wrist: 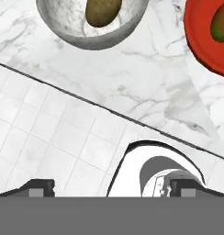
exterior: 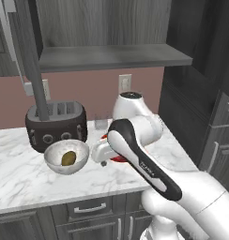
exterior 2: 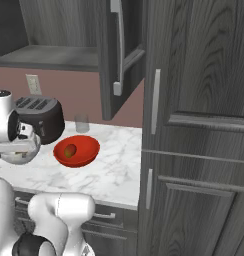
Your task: Pick both bowls and place them on the counter. Then place the potato in one bowl and place the mango in the other bowl.
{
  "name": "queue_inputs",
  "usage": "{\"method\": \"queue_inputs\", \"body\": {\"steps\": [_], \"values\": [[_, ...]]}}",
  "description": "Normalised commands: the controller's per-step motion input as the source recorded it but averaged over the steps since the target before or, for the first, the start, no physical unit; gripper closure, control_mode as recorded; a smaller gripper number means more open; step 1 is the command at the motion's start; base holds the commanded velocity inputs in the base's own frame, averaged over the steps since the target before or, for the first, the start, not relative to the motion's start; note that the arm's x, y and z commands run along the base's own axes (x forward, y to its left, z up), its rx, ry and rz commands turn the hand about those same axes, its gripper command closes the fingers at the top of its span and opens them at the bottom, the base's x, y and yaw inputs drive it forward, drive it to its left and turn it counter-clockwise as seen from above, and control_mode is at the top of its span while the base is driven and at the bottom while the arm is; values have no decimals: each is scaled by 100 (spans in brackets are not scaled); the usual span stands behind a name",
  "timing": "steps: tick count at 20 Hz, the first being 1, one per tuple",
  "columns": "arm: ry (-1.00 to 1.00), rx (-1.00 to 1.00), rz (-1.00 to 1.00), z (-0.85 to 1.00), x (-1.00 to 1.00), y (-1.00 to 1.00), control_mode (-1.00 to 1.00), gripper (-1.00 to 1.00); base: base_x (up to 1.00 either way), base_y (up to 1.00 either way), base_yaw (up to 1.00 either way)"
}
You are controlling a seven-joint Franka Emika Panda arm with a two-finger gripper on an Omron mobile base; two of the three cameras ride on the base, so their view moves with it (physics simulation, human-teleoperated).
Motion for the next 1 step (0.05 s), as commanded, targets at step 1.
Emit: {"method": "queue_inputs", "body": {"steps": [1], "values": [[0,0,5,18,-67,-48,-100,-100,0,0,0]]}}
